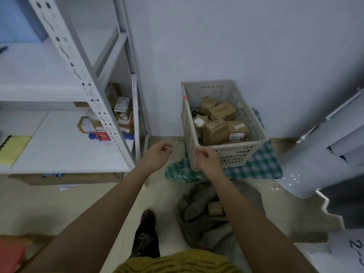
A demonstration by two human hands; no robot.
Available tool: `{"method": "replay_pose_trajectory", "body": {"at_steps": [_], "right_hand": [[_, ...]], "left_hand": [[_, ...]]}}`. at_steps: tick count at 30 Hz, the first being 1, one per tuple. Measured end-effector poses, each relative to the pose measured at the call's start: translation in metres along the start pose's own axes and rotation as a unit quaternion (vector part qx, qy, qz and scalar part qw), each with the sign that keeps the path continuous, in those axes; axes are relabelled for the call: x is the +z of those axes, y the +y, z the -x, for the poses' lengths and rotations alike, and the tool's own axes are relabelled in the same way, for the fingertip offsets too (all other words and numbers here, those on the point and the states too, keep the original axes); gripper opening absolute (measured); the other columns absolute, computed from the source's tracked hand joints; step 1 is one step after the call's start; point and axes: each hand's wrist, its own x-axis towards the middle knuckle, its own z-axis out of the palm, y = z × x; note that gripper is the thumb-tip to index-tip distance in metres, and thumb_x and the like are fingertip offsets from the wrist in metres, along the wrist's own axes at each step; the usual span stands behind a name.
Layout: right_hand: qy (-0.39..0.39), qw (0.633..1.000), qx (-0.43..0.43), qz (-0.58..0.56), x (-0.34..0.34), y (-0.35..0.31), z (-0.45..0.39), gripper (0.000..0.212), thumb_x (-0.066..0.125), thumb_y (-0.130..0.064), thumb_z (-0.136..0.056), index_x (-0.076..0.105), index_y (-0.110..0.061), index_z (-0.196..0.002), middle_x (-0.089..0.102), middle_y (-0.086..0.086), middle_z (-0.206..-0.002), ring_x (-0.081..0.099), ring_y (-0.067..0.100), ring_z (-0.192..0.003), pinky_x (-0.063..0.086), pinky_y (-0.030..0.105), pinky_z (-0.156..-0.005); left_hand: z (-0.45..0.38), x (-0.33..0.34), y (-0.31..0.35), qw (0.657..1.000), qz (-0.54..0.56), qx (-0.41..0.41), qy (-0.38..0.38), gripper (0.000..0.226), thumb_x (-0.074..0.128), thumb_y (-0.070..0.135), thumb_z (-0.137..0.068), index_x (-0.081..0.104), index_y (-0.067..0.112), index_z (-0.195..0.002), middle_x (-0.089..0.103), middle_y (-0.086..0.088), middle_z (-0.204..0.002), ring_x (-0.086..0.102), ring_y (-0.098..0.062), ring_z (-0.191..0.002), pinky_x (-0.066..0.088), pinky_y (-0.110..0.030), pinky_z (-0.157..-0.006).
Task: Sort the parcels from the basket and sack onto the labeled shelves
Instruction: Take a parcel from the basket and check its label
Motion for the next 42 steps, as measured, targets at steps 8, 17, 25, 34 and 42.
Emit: {"method": "replay_pose_trajectory", "body": {"at_steps": [8, 17, 25, 34, 42], "right_hand": [[0.128, 0.985, 0.072, -0.094, 0.012, -0.030, -0.084, 0.020, 0.047, -0.014, -0.101, 0.065, -0.020, -0.105, 0.062, -0.002, -0.108, 0.058, 0.016, -0.105, 0.046, 0.027, -0.085], [0.228, 0.961, 0.120, -0.099, -0.023, -0.030, -0.145, 0.024, 0.045, -0.008, -0.099, 0.067, -0.016, -0.101, 0.064, 0.000, -0.101, 0.054, 0.010, -0.078, 0.042, 0.018, -0.063], [0.186, 0.963, 0.189, -0.042, -0.046, -0.020, -0.278, 0.019, 0.044, -0.023, -0.100, 0.060, -0.031, -0.107, 0.060, -0.007, -0.106, 0.058, 0.016, -0.078, 0.051, 0.039, -0.072], [0.156, 0.937, 0.313, 0.021, -0.056, 0.017, -0.385, 0.044, 0.043, -0.026, -0.098, 0.040, -0.017, -0.141, 0.034, 0.014, -0.141, 0.046, 0.035, -0.120, 0.045, 0.047, -0.101], [0.183, 0.876, 0.438, 0.082, -0.034, 0.037, -0.455, 0.103, 0.065, -0.046, -0.087, -0.007, -0.019, -0.155, -0.004, 0.014, -0.160, 0.008, 0.034, -0.145, 0.011, 0.047, -0.117]], "left_hand": [[-0.143, -0.035, 0.042, 0.990, -0.053, 0.069, -0.108, 0.023, 0.047, 0.021, -0.100, 0.061, 0.018, -0.119, 0.057, 0.000, -0.115, 0.051, -0.013, -0.104, 0.040, -0.025, -0.089], [-0.224, -0.004, 0.083, 0.976, -0.054, 0.097, -0.185, 0.029, 0.041, 0.018, -0.102, 0.058, 0.016, -0.126, 0.054, -0.002, -0.127, 0.048, -0.014, -0.108, 0.038, -0.025, -0.085], [-0.328, 0.003, 0.097, 0.969, -0.151, 0.087, -0.175, 0.030, 0.043, 0.014, -0.101, 0.057, 0.009, -0.127, 0.054, -0.008, -0.132, 0.051, -0.023, -0.119, 0.041, -0.029, -0.091], [-0.415, 0.033, 0.083, 0.946, -0.238, 0.139, -0.173, 0.030, 0.044, 0.013, -0.097, 0.063, 0.011, -0.121, 0.059, -0.015, -0.116, 0.055, -0.026, -0.102, 0.040, -0.029, -0.077], [-0.452, 0.045, 0.065, 0.929, -0.257, 0.185, -0.192, 0.026, 0.050, 0.007, -0.094, 0.066, 0.006, -0.115, 0.063, -0.015, -0.114, 0.057, -0.030, -0.102, 0.045, -0.037, -0.086]]}}
